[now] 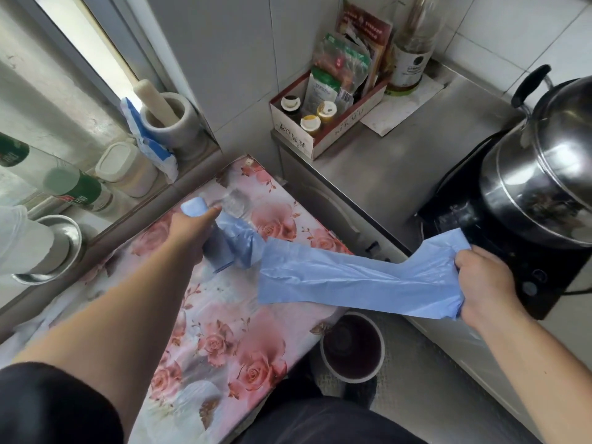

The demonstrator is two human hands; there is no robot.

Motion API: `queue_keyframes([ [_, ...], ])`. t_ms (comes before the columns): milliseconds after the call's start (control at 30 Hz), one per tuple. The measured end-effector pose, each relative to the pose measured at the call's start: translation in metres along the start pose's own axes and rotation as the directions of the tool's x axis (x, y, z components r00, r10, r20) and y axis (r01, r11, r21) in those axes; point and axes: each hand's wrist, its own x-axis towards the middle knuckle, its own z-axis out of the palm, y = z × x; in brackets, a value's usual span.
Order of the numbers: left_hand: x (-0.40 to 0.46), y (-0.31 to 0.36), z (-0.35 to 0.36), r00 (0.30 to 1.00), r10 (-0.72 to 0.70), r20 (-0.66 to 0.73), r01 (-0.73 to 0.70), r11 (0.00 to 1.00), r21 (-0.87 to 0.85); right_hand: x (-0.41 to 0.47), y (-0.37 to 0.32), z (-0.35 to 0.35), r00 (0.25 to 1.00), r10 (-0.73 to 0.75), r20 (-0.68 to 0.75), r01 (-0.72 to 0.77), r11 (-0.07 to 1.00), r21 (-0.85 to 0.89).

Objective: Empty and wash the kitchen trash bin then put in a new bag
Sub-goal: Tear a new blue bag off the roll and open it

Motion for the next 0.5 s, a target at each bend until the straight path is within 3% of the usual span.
queue_keyframes([
  [167, -0.012, 0.05, 0.018, 0.977, -0.018, 0.211, 0.063, 0.975, -0.211, 0.0, 0.015, -0.007, 0.999, 0.031, -0.031, -0.032, 0.999, -0.024],
  [267, -0.029, 0.082, 0.015, 0.875, 0.11, 0.472, 0.097, 0.914, -0.393, -0.002, 0.021, -0.01, 0.998, 0.038, -0.042, -0.039, 0.999, -0.02],
  [333, -0.035, 0.093, 0.01, 0.814, 0.17, 0.555, 0.095, 0.904, -0.416, -0.004, 0.023, -0.01, 0.998, 0.043, -0.036, -0.044, 0.999, -0.025],
  [400, -0.031, 0.091, 0.012, 0.819, 0.16, 0.551, 0.081, 0.918, -0.388, -0.007, 0.024, -0.008, 0.999, 0.048, -0.018, -0.049, 0.998, -0.031],
  [500, -0.017, 0.069, 0.023, 0.942, 0.067, 0.329, -0.014, 0.987, -0.16, -0.01, 0.025, -0.004, 0.999, 0.051, -0.008, -0.051, 0.998, -0.045],
])
